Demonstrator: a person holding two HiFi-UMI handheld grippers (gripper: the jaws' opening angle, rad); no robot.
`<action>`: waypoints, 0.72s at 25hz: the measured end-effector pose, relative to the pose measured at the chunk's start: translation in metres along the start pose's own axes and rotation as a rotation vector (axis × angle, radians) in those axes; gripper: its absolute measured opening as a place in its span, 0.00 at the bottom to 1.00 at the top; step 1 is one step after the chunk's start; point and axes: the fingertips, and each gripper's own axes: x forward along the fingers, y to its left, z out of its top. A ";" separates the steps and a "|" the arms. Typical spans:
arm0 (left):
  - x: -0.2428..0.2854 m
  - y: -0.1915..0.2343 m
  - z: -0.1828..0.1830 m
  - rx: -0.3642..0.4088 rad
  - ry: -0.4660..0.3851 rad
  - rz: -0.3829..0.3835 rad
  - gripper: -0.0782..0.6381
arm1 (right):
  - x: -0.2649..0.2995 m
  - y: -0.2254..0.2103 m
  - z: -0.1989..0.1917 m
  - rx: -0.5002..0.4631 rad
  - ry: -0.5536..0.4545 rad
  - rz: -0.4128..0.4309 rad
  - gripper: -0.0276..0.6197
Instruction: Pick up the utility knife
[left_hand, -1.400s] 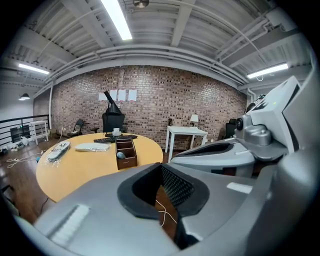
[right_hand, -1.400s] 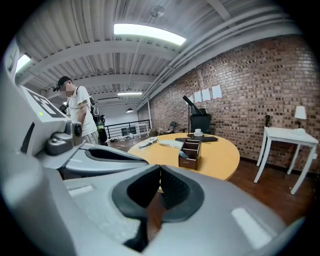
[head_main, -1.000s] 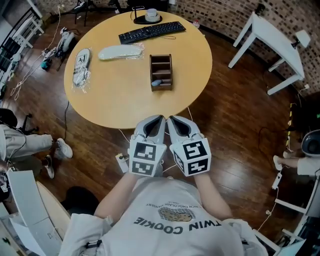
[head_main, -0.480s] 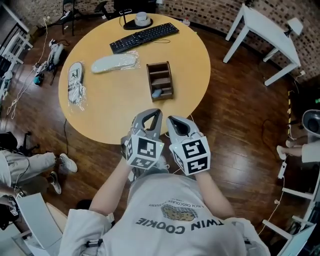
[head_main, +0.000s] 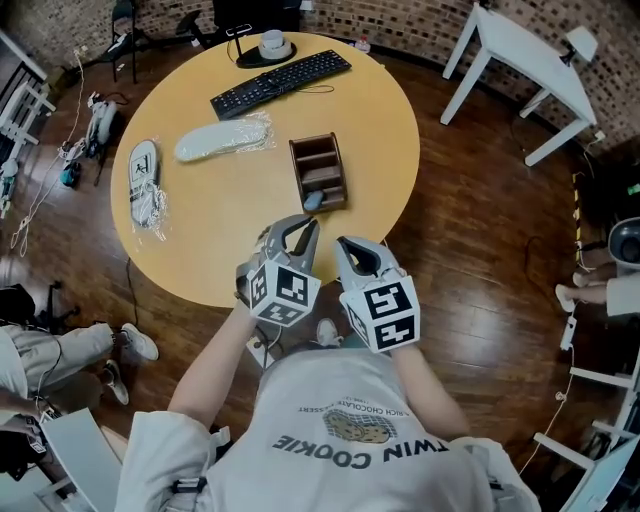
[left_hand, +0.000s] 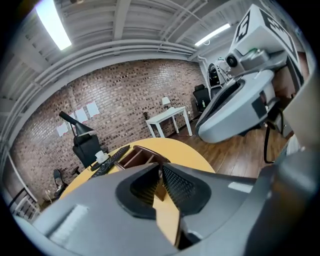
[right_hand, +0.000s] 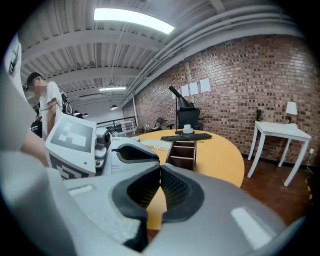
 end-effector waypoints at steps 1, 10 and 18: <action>0.004 0.002 -0.002 0.022 0.004 -0.005 0.15 | 0.002 -0.001 0.000 0.001 0.000 -0.002 0.05; 0.036 0.009 -0.024 0.173 0.048 -0.063 0.21 | 0.007 -0.009 -0.005 0.024 0.005 -0.025 0.05; 0.062 0.009 -0.038 0.310 0.082 -0.088 0.28 | 0.012 -0.014 -0.004 0.020 0.014 -0.034 0.05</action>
